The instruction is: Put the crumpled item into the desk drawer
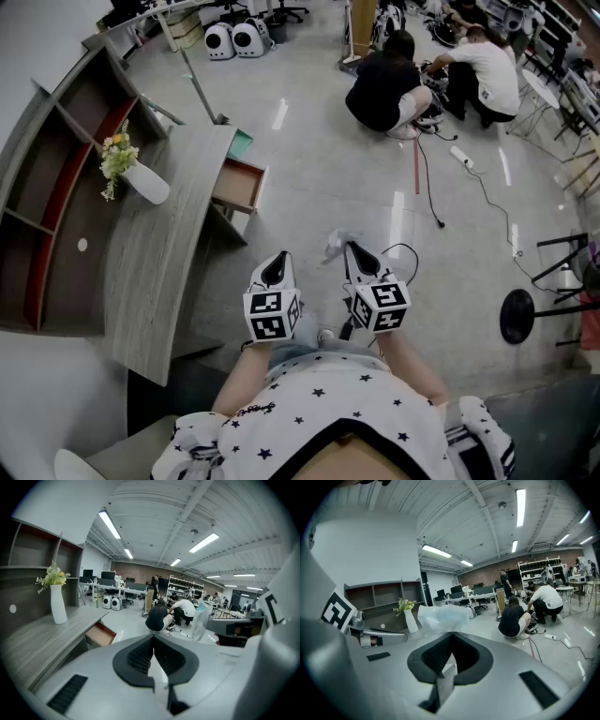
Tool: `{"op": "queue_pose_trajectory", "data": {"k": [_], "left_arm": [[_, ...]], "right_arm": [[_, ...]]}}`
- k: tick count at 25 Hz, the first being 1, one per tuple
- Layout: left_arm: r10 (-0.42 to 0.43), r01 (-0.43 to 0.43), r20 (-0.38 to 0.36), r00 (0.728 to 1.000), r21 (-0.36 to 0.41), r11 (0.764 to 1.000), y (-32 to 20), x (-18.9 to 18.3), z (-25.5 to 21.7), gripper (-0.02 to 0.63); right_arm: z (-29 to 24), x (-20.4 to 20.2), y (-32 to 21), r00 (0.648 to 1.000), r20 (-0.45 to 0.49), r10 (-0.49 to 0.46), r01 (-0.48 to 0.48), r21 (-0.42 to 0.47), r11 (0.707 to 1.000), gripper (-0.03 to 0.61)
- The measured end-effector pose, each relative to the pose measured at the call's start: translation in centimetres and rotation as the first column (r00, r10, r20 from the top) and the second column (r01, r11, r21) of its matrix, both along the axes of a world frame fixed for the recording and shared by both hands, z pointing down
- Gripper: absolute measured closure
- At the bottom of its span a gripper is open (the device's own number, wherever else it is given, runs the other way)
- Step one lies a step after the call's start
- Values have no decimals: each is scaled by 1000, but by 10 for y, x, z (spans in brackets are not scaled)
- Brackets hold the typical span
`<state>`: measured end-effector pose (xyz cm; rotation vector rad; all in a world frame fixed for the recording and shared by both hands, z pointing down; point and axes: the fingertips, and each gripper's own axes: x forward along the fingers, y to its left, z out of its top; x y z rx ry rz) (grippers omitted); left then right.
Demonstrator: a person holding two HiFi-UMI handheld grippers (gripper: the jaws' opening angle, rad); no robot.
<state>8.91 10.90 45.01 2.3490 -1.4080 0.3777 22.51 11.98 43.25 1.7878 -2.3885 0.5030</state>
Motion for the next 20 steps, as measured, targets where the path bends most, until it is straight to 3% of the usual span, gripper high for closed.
{"op": "queue_pose_trajectory", "data": {"k": [20], "left_arm": [[-43,44,-23,999,43,998,46,-53,-17,601]], "right_arm": [[-14,-57,42,996,-37,-83,84,39,996,584]]}}
